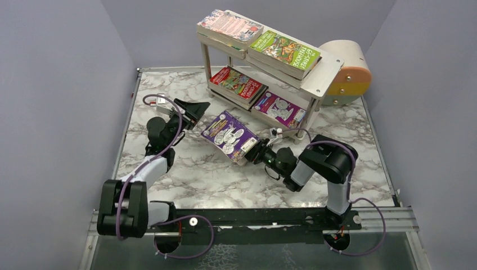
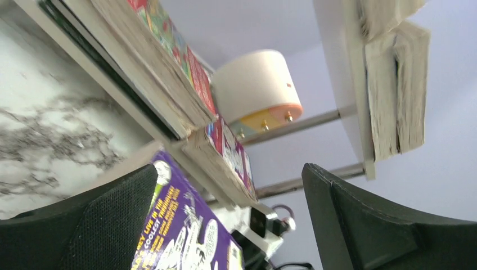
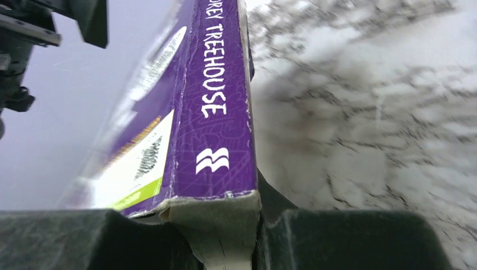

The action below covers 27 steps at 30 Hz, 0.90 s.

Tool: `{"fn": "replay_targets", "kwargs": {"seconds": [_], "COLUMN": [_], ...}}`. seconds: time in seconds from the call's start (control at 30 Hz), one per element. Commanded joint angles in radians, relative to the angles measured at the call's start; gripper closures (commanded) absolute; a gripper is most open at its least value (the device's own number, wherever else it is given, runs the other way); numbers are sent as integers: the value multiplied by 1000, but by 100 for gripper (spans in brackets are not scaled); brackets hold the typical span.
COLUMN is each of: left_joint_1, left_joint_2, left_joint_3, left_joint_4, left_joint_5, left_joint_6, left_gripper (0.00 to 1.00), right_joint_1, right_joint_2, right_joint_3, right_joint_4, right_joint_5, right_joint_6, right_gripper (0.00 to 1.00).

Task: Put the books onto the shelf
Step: Pick up the book from the center of the board.

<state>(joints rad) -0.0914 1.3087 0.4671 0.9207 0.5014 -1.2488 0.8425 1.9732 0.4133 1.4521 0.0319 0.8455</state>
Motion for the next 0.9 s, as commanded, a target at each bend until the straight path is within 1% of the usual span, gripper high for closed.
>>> {"fn": "replay_targets", "kwargs": {"seconds": [0.0, 0.07, 0.2, 0.33, 0.43, 0.57, 0.67, 0.77, 0.87], "left_joint_1": [37, 56, 75, 88, 113, 135, 137, 138, 141], "left_joint_2": [-158, -168, -134, -62, -26, -30, -37, -47, -90], "left_joint_3": [24, 35, 82, 174, 237, 292, 321, 309, 252], "left_joint_4": [-266, -285, -284, -284, -278, -252, -252, -252, -253], "left_joint_5": [-163, -160, -105, 46, 163, 247, 308, 336, 287], "left_joint_6": [147, 139, 134, 148, 144, 180, 224, 225, 230], "left_gripper": [1, 1, 1, 1, 1, 3, 9, 13, 17], "right_joint_1": [0, -1, 0, -2, -2, -11, -32, -53, -77], "right_joint_2": [-138, -205, -319, -421, -496, -571, -617, -655, -696], "right_joint_3": [-7, -6, -23, -10, 19, 23, 16, 24, 28], "right_joint_4": [162, 66, -39, -183, -337, -482, -544, -619, -662], "right_joint_5": [-62, -61, -57, -84, -110, -126, -163, -196, -203], "right_joint_6": [-55, -72, -96, -102, -125, -152, -133, -85, -19], "right_gripper": [98, 98, 98, 98, 98, 98, 98, 98, 99]}}
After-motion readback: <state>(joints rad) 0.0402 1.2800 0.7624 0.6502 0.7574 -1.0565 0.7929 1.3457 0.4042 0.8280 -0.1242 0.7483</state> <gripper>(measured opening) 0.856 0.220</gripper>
